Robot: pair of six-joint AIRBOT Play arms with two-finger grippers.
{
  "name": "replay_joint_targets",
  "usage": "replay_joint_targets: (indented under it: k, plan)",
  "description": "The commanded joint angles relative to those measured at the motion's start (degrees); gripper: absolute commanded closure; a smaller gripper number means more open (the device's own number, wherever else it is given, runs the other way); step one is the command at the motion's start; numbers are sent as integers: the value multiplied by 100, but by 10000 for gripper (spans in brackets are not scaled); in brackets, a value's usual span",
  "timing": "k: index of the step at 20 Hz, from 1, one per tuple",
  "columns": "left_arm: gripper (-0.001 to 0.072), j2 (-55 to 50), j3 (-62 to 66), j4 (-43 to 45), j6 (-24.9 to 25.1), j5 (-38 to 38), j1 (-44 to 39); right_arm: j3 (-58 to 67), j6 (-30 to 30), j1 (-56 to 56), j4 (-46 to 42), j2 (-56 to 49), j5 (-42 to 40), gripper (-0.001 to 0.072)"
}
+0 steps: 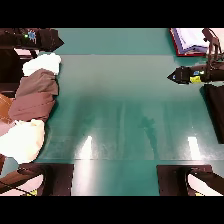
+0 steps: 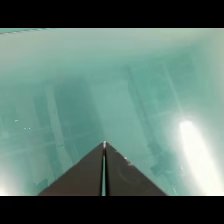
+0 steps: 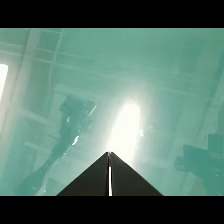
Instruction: Fold the shirts.
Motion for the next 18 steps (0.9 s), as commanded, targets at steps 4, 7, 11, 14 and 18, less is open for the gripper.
replay_joint_targets:
  k: [4,7,11,14,18]
  plan:
    - [677,-2,2,2,0,4,0,4,4,11,7,2,-2,695]
    - [677,-2,2,2,0,4,0,4,4,11,7,2,-4,695]
    - [677,-2,2,2,0,4,0,4,4,11,7,2,-4,695]
    - [676,-2,2,-59,31,140,0,4,4,11,7,2,-4,696]
    - [87,-101,0,1257,76,1071,46,4,4,11,7,2,-7,695]
